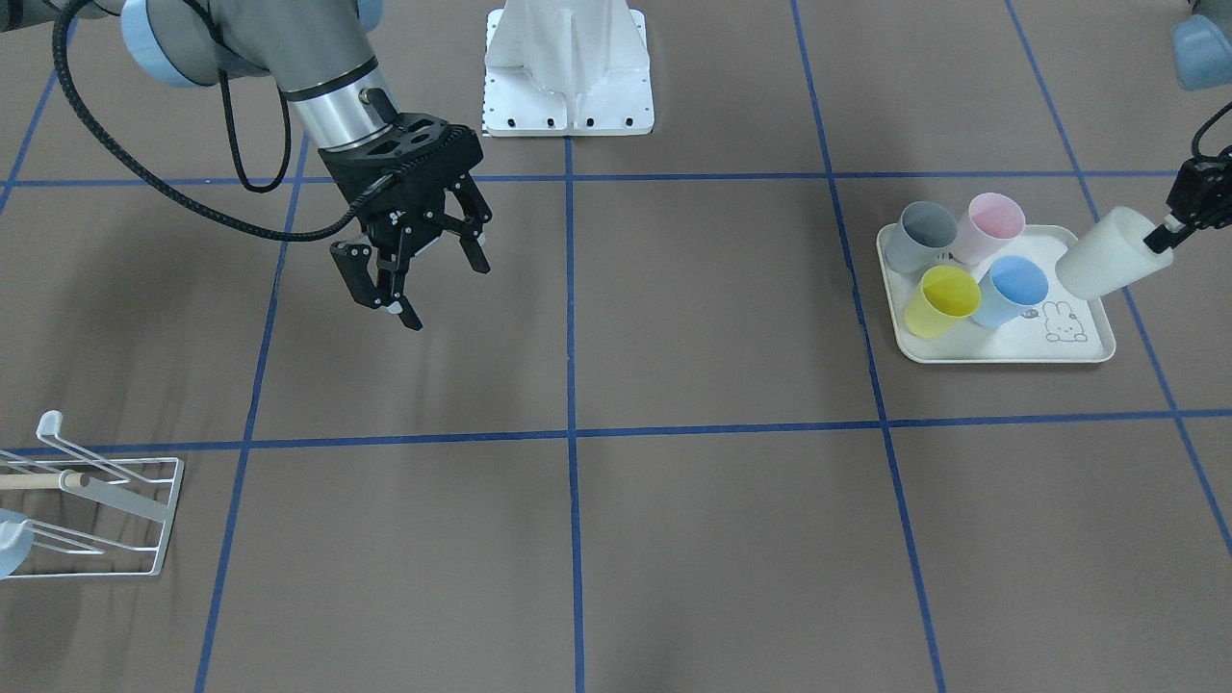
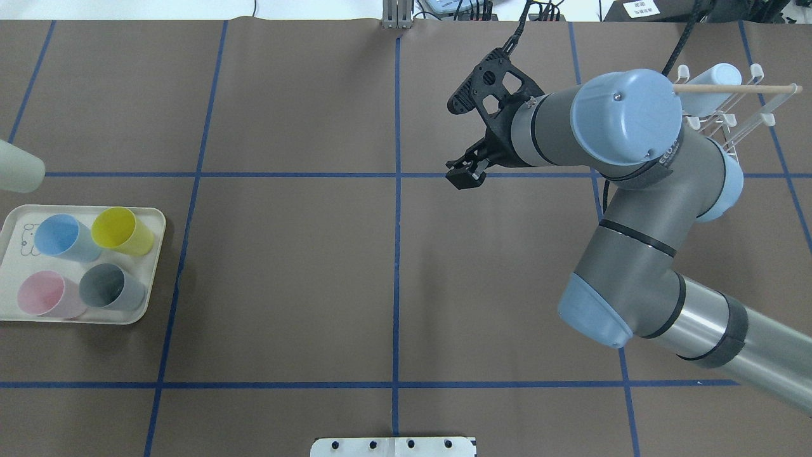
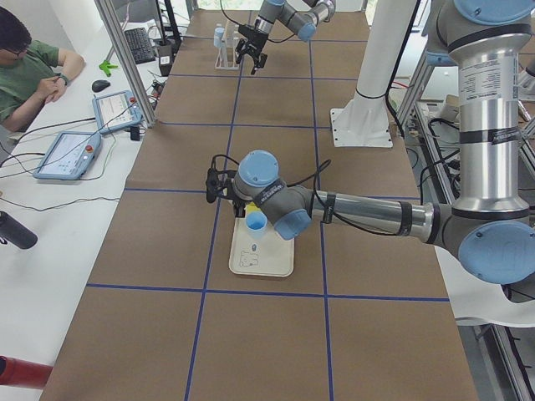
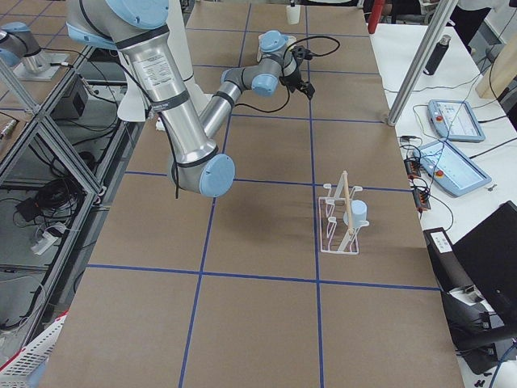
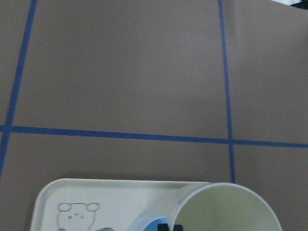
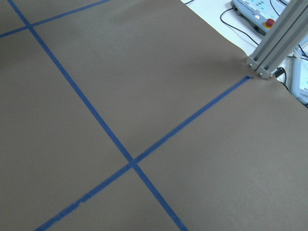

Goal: Transfer IKEA cup to right arm and place on rack

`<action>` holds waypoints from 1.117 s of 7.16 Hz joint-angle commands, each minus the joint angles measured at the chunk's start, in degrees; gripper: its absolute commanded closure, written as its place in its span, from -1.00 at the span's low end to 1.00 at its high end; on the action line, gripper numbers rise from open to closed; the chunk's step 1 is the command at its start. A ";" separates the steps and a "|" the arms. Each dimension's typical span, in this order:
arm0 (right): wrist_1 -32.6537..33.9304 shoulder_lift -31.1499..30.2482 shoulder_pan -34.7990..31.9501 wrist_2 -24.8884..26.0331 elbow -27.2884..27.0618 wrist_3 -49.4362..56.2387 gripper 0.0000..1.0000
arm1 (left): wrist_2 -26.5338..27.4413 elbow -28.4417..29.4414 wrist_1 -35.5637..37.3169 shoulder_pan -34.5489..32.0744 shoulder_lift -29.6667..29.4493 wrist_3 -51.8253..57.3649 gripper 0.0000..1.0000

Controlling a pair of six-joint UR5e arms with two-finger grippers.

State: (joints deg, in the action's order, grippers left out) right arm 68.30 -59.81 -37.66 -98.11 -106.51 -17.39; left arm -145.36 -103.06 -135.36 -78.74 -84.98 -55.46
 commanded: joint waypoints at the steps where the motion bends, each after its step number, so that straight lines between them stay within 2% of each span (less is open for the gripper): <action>1: -14.72 0.04 1.17 0.03 5.59 0.25 -0.98 | -4.92 -4.67 -0.43 0.07 -6.31 -18.46 1.00; 3: -24.22 0.65 3.10 0.46 8.06 0.34 -0.98 | -5.37 -7.50 -0.95 1.82 -13.50 -33.50 1.00; 5: -26.02 1.88 5.57 4.05 8.07 0.43 -0.99 | -5.02 -7.51 -4.72 5.51 -18.01 -42.51 1.00; 7: -26.29 3.46 5.75 4.94 7.81 1.56 -0.87 | -4.31 -7.60 -4.91 9.46 -21.79 -46.48 1.00; 8: -30.03 4.16 7.14 5.12 8.07 2.00 -0.87 | -2.75 -7.60 -4.91 10.79 -23.81 -49.19 1.00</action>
State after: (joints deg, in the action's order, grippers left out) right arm 41.13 -56.58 -31.62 -93.38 -98.56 -16.06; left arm -149.39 -110.62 -140.16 -69.80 -106.45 -101.69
